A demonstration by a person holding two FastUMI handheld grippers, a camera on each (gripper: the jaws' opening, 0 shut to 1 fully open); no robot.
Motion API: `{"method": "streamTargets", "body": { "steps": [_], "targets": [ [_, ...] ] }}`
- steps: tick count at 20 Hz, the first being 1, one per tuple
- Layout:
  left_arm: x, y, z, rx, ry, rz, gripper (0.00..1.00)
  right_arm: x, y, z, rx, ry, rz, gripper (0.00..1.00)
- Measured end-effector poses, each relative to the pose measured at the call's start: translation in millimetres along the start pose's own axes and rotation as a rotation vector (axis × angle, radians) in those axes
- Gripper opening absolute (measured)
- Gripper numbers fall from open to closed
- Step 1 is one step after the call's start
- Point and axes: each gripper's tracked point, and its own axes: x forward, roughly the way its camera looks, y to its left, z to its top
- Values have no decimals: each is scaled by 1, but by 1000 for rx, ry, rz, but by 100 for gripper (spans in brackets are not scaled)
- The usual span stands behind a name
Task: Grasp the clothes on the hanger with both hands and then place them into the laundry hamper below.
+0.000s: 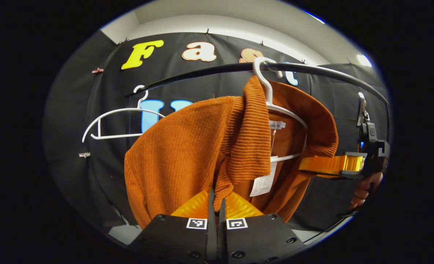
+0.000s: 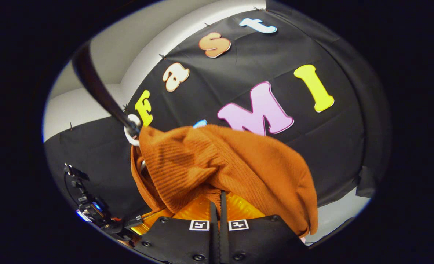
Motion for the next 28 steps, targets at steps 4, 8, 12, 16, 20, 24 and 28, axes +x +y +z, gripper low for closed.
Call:
{"method": "streamTargets", "body": {
  "steps": [4,8,12,16,20,24,28],
  "targets": [
    [-4,16,27,15,-23,40,5,-2,-13,53,-54,-126,-51,4],
    [-9,32,58,3,-66,59,5,5,-22,98,-78,-205,-84,4],
    [-8,46,85,46,-92,78,5,10,-38,139,-139,-287,-124,4],
    [-13,46,113,86,-124,64,5,14,-70,171,-229,-332,-211,4],
    [-10,47,130,105,-140,50,4,31,-111,164,-192,-294,-276,4],
    [-8,69,129,121,-127,81,4,50,-125,108,-188,-169,-270,4],
    [-13,108,122,89,-123,144,4,57,-122,66,-79,-113,-205,4]
  ]
}}
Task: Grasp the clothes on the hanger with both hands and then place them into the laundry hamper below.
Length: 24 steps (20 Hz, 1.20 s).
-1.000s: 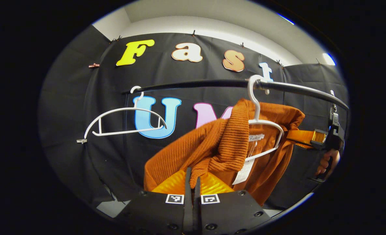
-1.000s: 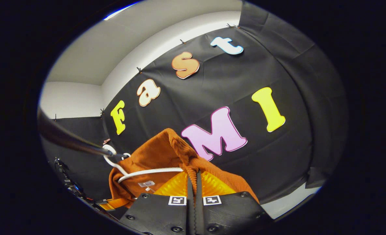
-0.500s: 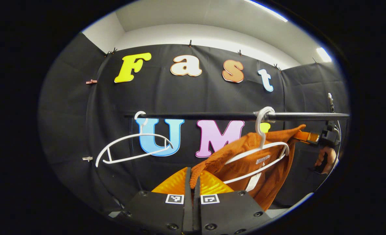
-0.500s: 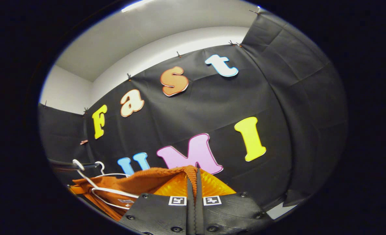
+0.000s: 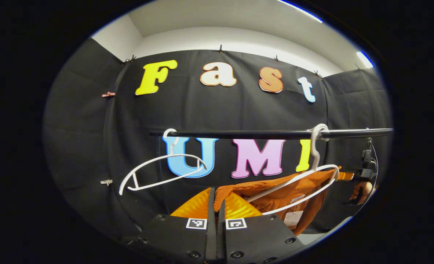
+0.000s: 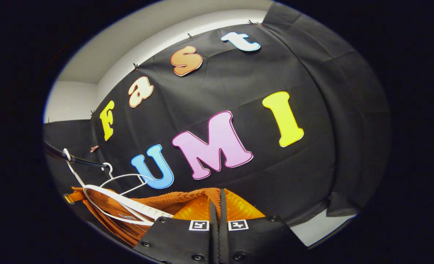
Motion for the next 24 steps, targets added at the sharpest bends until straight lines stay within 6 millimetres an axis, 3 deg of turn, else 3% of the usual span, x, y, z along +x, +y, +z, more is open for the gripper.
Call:
{"method": "streamTargets", "body": {
  "steps": [5,10,15,19,21,24],
  "targets": [
    [6,19,-20,-19,33,17,3,2,5,-17,52,35,36,4],
    [13,13,-37,49,87,11,4,4,-7,-45,53,95,39,4],
    [7,25,-83,12,138,43,5,-22,12,-74,105,99,78,8],
    [-8,34,-137,6,201,57,4,-58,30,-119,70,166,98,4],
    [-16,20,-162,-9,216,22,5,-73,46,-143,81,202,130,4],
    [-26,-16,-179,-32,216,-49,5,-95,81,-176,106,259,203,4]
  ]
}}
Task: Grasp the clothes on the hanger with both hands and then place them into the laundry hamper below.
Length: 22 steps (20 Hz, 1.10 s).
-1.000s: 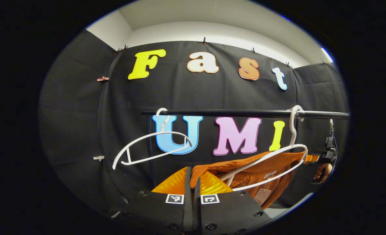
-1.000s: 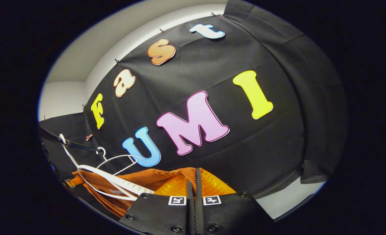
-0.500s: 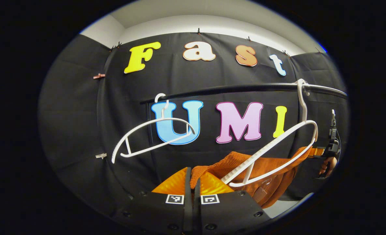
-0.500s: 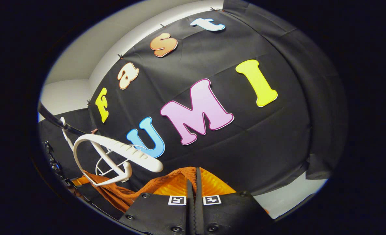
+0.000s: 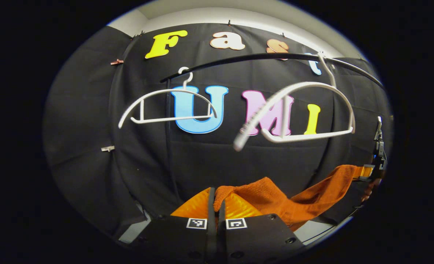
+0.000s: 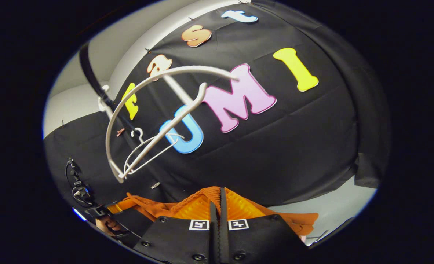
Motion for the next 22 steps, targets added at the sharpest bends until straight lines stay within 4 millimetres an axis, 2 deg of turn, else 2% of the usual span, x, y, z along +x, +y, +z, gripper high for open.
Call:
{"method": "streamTargets", "body": {
  "steps": [2,4,6,7,10,12,15,18,22],
  "targets": [
    [-3,-29,-7,-7,-9,-60,4,-1,28,-19,-5,24,62,4],
    [-5,-54,-9,-13,-25,-113,4,-4,47,-35,-24,55,94,4],
    [-2,-68,-24,-6,-4,-134,5,-5,45,-52,-66,92,71,4],
    [-2,-72,-40,0,24,-134,5,-6,37,-63,-79,120,43,4],
    [9,-82,-90,-15,109,-151,4,-8,11,-115,-59,208,-16,5],
    [13,-88,-136,-26,190,-148,4,-7,-19,-149,-59,275,-80,4],
    [26,-89,-191,-42,302,-150,4,-8,-58,-189,-102,377,-178,4],
    [40,-81,-227,-30,396,-147,4,-2,-95,-218,-139,469,-268,4],
    [58,-84,-285,31,511,-122,5,2,-142,-239,-229,572,-400,5]
  ]
}}
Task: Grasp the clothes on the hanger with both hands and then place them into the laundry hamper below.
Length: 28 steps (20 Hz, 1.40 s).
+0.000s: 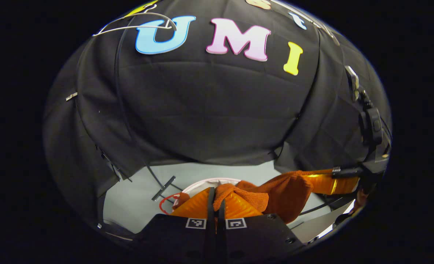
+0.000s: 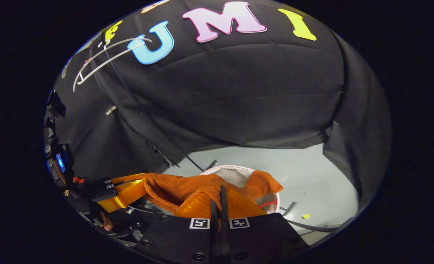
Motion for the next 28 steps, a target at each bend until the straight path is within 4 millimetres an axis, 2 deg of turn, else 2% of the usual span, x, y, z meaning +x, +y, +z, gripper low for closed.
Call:
{"method": "streamTargets", "body": {
  "steps": [3,7,10,11,12,13,14,15,16,17,21,25,28],
  "targets": [
    [13,-1,-21,-7,68,5,5,18,-1,-26,-30,77,-23,6],
    [16,-2,-30,-30,92,-3,5,27,2,-31,-21,103,-21,5],
    [16,-8,-27,-50,65,-10,13,34,-5,-49,-32,158,-29,8],
    [20,-9,-31,-64,63,4,27,35,-9,-53,-49,171,-42,10],
    [21,-9,-33,-77,75,12,44,32,-11,-49,-61,171,-60,26],
    [25,1,-40,-85,89,28,61,33,-19,-50,-84,158,-88,51],
    [13,5,-43,-85,102,32,78,25,-20,-46,-104,151,-94,75],
    [24,5,-43,-78,103,42,95,25,-22,-48,-112,140,-111,100],
    [17,1,-42,-73,106,33,95,28,-25,-47,-116,135,-128,99],
    [20,-3,-46,-69,110,22,95,28,-26,-47,-111,133,-134,99],
    [9,-7,-50,-42,102,18,96,18,-23,-43,-64,111,-156,99],
    [-23,-16,-29,-14,34,-6,96,-12,-16,-37,-87,34,-158,99],
    [-59,-13,-11,-15,-52,-10,95,-51,-7,-19,-92,-79,-177,99]
  ]
}}
